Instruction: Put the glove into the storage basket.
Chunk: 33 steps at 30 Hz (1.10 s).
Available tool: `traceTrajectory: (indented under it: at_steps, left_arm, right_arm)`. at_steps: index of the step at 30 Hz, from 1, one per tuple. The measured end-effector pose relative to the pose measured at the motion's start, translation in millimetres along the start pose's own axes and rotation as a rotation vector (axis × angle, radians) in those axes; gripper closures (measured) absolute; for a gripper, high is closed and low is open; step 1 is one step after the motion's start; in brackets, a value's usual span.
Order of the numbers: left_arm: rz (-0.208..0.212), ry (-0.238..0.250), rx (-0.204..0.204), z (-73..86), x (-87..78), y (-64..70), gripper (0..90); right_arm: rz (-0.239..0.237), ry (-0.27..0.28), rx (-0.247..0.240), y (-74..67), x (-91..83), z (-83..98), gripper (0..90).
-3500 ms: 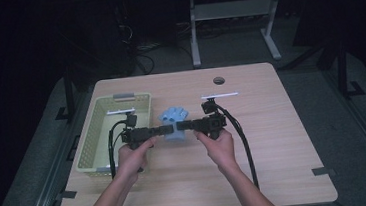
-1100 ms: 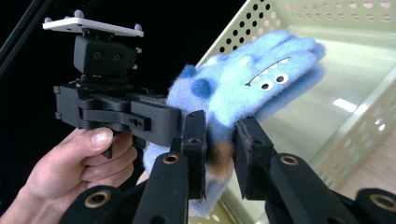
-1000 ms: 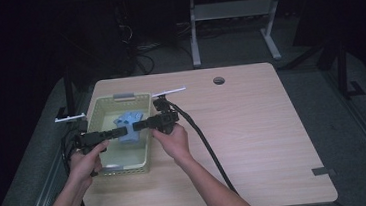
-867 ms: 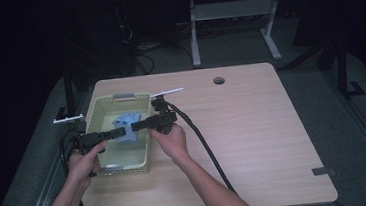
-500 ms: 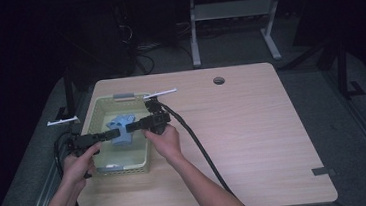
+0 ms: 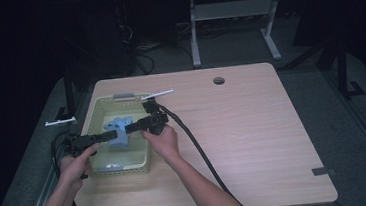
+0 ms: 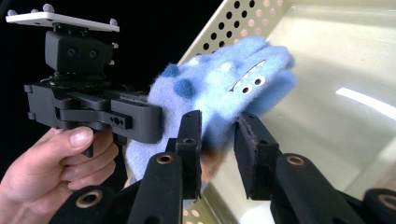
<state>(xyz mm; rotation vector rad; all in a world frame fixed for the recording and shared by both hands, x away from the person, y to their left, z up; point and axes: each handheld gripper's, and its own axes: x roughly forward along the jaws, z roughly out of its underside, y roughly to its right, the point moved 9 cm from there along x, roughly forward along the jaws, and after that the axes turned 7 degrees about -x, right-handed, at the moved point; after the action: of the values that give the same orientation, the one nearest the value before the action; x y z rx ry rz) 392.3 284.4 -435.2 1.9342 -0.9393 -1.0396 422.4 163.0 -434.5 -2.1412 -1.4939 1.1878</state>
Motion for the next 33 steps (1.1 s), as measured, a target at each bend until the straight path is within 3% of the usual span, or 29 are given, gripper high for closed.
traceTrajectory:
  at_steps: [9,23,27,28,33]
  left_arm:
    - [0.008,0.006,-0.018,-2.4,1.5,-2.2,73.9]
    - [-0.133,-0.031,-0.060,-1.7,10.5,-23.3,73.8]
    - [-0.198,-0.052,-0.070,-2.4,13.4,-29.7,73.8]
    - [-0.235,-0.066,-0.069,-2.1,14.8,-30.7,73.7]
    - [-0.322,-0.125,-0.078,-1.8,25.9,-37.5,73.3]
  right_arm:
    - [0.028,-0.005,-0.006,10.3,-16.0,4.5,70.6]
    - [0.004,0.040,-0.006,13.0,-50.2,10.1,67.7]
    - [-0.018,0.059,0.000,10.2,-59.8,13.2,66.9]
    - [-0.021,0.062,0.000,9.8,-61.2,13.8,66.7]
    - [-0.032,0.080,-0.001,7.5,-71.9,16.1,66.4]
